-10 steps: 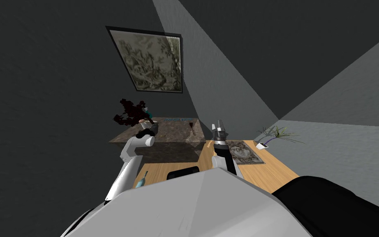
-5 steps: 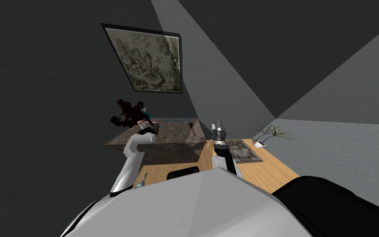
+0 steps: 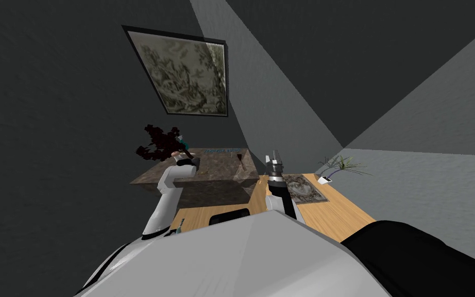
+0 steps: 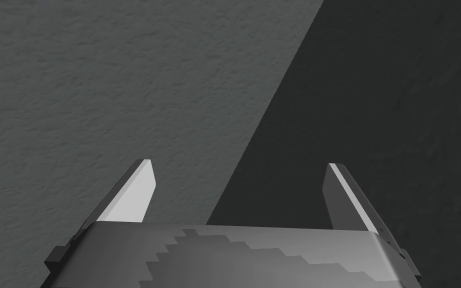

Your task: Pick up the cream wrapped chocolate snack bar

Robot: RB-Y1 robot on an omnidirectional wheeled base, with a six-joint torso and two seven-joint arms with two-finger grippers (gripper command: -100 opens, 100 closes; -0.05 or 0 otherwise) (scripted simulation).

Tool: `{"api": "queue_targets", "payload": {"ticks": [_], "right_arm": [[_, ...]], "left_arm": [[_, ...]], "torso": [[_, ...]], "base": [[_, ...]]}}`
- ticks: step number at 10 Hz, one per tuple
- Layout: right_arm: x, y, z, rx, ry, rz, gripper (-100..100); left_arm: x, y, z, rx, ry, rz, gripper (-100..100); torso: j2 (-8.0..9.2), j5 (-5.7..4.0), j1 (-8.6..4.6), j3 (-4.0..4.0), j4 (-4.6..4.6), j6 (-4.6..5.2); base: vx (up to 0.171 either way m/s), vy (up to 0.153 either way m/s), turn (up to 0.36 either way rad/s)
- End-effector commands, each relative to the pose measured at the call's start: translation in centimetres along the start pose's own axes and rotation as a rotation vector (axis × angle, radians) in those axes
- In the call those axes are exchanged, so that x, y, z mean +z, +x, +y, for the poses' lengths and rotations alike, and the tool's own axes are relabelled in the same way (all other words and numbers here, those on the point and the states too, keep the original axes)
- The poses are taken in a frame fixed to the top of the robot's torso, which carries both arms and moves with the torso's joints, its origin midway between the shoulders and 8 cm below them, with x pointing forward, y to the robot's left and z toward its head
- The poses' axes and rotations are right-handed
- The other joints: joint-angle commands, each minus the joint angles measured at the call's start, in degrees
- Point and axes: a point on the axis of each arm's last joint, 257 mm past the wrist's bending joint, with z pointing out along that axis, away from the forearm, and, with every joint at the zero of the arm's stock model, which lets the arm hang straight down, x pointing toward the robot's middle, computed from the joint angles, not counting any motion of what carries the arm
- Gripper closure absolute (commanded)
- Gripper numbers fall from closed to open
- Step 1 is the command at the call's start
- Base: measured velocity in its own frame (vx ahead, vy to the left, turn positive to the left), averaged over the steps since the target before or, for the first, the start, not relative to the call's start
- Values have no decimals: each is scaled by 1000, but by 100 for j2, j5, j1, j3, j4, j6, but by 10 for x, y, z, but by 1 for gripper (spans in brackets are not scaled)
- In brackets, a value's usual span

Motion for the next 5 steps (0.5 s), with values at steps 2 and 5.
{"api": "queue_targets", "payload": {"ticks": [2,5], "right_arm": [[0,0,0,0,0,0,0],[0,0,0,0,0,0,0]], "left_arm": [[2,3,12,-13,-74,7,-100],[4,7,26,-26,-150,14,-100]], "torso": [[-2,0,1,-1,0,2],[-3,0,3,-1,0,2]], "base": [[19,26,-44],[20,26,-28]]}}
